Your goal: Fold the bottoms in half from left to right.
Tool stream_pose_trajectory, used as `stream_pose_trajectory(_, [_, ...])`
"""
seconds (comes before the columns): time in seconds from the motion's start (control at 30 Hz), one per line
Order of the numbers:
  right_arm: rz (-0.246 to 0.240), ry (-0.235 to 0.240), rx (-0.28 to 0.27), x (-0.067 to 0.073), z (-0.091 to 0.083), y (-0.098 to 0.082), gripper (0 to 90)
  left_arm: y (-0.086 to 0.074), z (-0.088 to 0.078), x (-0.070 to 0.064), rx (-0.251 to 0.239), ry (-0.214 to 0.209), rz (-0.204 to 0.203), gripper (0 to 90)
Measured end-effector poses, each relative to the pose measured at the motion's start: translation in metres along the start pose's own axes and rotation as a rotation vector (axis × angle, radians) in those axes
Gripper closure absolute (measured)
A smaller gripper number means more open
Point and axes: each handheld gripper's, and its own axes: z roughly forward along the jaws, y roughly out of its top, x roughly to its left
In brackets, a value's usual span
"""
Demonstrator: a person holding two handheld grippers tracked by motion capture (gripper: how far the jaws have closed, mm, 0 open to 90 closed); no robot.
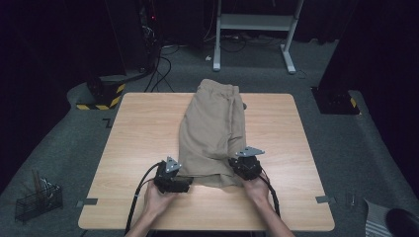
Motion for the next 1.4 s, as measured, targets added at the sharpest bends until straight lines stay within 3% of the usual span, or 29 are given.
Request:
stream_pose_trajectory(0.1, [0.003,0.008,-0.005,0.0,-0.003,0.001,88.1,0.001,0.002,0.001,-0.015,0.009,-0.029,15.0])
stream_pose_trajectory(0.23, [-0.002,0.014,-0.007,0.001,-0.004,0.001,89.0,-0.001,0.006,0.002,0.019,0.043,-0.033,15.3])
stream_pose_trajectory(0.4, [0.001,0.016,-0.019,0.0,-0.008,0.0,89.4,-0.003,0.003,0.004,0.013,0.053,-0.044,15.3])
stream_pose_trajectory(0.77, [0.005,-0.024,-0.041,-0.004,-0.05,-0.01,89.5,-0.017,-0.012,0.005,0.017,0.092,-0.08,15.7])
stream_pose_trajectory(0.9, [0.032,-0.052,0.002,-0.011,-0.055,-0.022,89.4,-0.022,-0.019,0.005,0.025,0.101,-0.09,16.3])
stream_pose_trajectory(0.97, [0.043,-0.045,0.056,-0.014,-0.048,-0.03,89.1,-0.024,-0.022,0.005,0.031,0.096,-0.09,16.4])
stream_pose_trajectory(1.03, [0.046,-0.036,0.076,-0.014,-0.042,-0.034,87.4,-0.025,-0.024,0.005,0.036,0.081,-0.096,16.3])
stream_pose_trajectory(1.1, [0.06,-0.027,0.061,-0.014,-0.041,-0.034,79.8,-0.025,-0.027,0.006,0.022,0.051,-0.101,15.5])
stream_pose_trajectory(1.23, [0.071,-0.022,0.015,-0.015,-0.044,-0.023,68.7,-0.017,-0.036,0.008,-0.017,0.033,-0.089,14.9])
stream_pose_trajectory(1.4, [0.086,-0.031,-0.021,-0.02,-0.039,-0.008,63.6,-0.008,-0.041,0.015,-0.046,-0.002,-0.11,14.5])
